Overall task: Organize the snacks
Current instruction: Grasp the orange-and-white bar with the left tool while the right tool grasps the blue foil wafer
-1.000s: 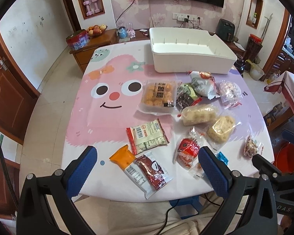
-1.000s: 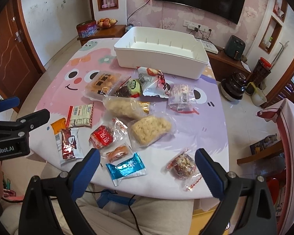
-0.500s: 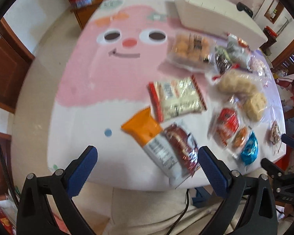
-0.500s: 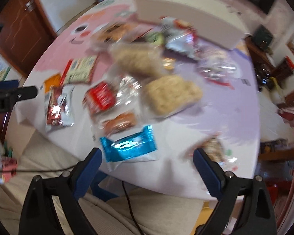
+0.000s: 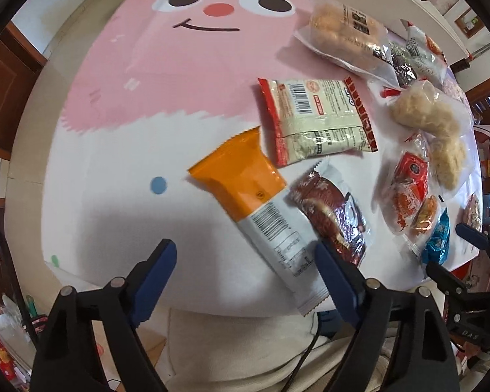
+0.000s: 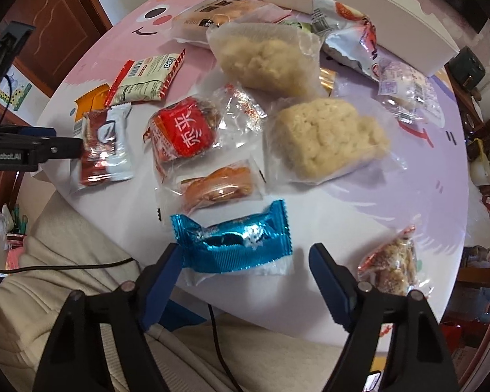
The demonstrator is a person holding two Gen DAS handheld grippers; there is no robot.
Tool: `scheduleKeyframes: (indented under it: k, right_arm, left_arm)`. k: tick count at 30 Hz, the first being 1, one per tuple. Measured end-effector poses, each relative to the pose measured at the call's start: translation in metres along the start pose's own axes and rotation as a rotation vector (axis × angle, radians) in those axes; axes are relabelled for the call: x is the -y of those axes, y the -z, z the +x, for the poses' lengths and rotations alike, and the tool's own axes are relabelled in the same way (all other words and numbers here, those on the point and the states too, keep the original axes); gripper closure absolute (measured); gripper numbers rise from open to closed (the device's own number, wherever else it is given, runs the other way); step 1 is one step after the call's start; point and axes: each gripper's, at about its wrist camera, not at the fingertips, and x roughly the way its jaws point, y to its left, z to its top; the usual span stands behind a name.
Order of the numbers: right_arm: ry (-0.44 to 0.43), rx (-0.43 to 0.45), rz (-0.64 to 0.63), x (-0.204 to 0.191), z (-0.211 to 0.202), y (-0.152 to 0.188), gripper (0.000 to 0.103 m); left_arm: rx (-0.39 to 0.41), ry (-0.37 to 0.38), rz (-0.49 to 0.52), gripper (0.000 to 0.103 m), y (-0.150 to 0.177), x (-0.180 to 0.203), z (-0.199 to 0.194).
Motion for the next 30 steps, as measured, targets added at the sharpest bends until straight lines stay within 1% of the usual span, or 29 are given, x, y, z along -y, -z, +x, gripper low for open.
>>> scheduleKeyframes:
  k: [4, 9, 10, 12, 14, 15, 17, 21, 22, 23, 25, 27, 30]
  right_arm:
    - [-0.028, -0.016, 0.011, 0.000, 0.004, -0.005, 0.025]
    - [-0.053, -0.014, 0.002, -0.004, 0.006, -0.007, 0.025]
    - [-0.065, -0.013, -0.001, -0.005, 0.006, -0.008, 0.025]
    - [-0.074, -0.009, -0.014, -0.005, 0.007, -0.006, 0.025]
    - [-0.062, -0.017, -0.037, -0.007, 0.010, -0.004, 0.029]
    - [-0.058, -0.021, -0.046, -0.006, 0.010, -0.003, 0.030]
    - [-0.039, -0.010, -0.073, -0.009, 0.009, -0.002, 0.042]
    - [-0.035, 0.010, -0.069, -0.007, 0.006, -0.001, 0.054]
    - [-0.038, 0.020, -0.064, -0.006, 0.003, -0.001, 0.057]
    - [-0.033, 0.028, -0.057, -0.003, 0.001, -0.001, 0.057]
    - [-0.015, 0.045, -0.044, 0.001, -0.003, -0.004, 0.058]
    - [-0.018, 0.061, -0.024, 0.005, -0.007, -0.005, 0.058]
    - [-0.016, 0.097, 0.002, 0.011, -0.019, -0.009, 0.058]
  left_arm:
    - [-0.003, -0.024, 0.025, 0.018, -0.005, 0.014, 0.009]
    - [-0.055, -0.026, 0.066, 0.018, -0.004, 0.035, 0.025]
    - [-0.051, -0.033, 0.072, 0.019, -0.003, 0.039, 0.026]
    - [-0.046, -0.038, 0.071, 0.024, -0.002, 0.040, 0.027]
    - [-0.037, -0.070, 0.069, 0.040, -0.004, 0.044, 0.023]
    - [-0.031, -0.083, 0.068, 0.044, -0.005, 0.046, 0.020]
    - [-0.024, -0.081, 0.060, 0.055, -0.009, 0.043, 0.016]
    - [-0.007, -0.061, 0.045, 0.063, -0.016, 0.039, 0.012]
    - [0.004, -0.056, 0.042, 0.068, -0.016, 0.037, 0.011]
    - [0.014, -0.053, 0.039, 0.072, -0.015, 0.034, 0.007]
    - [0.030, -0.044, 0.028, 0.073, -0.014, 0.028, 0.002]
    - [0.055, -0.047, 0.016, 0.074, -0.015, 0.024, -0.003]
    - [0.107, -0.057, 0.014, 0.074, -0.018, 0.023, -0.015]
